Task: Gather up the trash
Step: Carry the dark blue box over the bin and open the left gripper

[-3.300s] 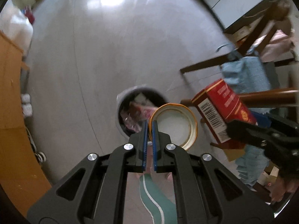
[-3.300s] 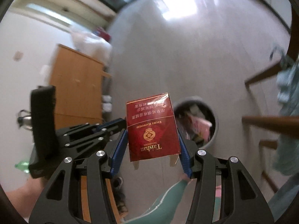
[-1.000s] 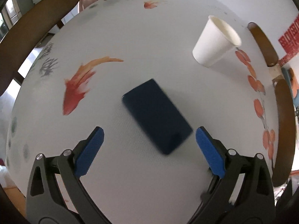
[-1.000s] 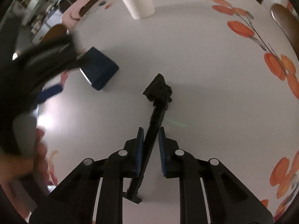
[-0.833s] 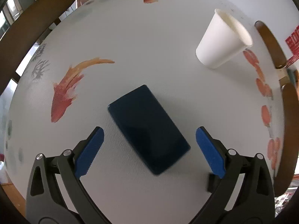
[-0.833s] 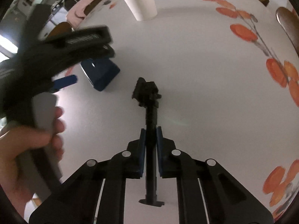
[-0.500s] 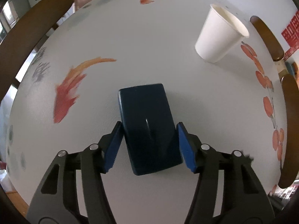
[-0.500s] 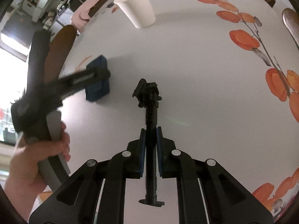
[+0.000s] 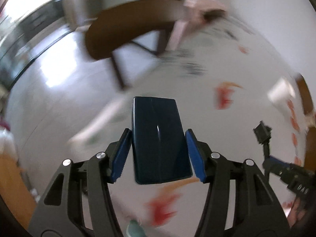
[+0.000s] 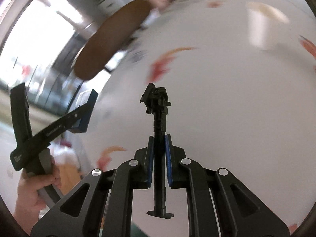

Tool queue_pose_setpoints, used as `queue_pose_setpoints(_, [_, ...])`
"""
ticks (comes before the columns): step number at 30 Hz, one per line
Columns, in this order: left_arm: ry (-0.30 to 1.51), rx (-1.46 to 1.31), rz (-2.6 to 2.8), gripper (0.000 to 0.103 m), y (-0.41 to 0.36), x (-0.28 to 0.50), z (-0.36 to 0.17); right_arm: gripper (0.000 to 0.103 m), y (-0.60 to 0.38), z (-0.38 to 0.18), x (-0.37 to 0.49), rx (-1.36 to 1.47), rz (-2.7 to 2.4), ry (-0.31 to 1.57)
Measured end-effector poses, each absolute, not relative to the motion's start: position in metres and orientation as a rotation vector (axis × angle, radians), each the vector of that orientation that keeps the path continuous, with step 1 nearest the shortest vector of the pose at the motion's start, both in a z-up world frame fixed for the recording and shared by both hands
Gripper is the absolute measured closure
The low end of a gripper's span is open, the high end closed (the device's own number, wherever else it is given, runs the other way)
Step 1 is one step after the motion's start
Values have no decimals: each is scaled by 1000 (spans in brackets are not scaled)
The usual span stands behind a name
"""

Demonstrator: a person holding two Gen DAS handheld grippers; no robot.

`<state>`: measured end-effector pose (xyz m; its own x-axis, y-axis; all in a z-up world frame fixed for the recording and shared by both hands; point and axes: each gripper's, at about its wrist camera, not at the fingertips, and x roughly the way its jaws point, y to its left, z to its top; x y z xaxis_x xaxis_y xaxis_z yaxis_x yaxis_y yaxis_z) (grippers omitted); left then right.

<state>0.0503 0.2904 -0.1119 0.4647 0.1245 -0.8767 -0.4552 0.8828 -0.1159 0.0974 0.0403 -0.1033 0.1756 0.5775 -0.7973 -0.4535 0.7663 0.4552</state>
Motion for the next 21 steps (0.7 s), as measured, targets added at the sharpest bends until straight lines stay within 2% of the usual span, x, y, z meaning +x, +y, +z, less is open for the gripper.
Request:
queue_pose_setpoints(7, [1044, -513, 648, 50, 402, -85, -132, 91, 195, -104, 39, -75, 1020, 1226])
queue_pose_setpoints(11, [1051, -631, 736, 50, 441, -152, -164, 91, 268, -119, -7, -181, 1151, 1266])
queue_pose_setpoints(14, [1089, -761, 783, 50, 461, -200, -207, 91, 316, -138, -50, -287, 1228, 1305])
queue_pose_setpoints(17, [1150, -844, 793, 50, 474, -236, -255, 91, 355, -172, -87, -390, 1260, 1360])
queue_pose_setpoints(21, [1233, -877, 747, 50, 484, -246, -326, 91, 401, -261, -101, -494, 1196, 1486])
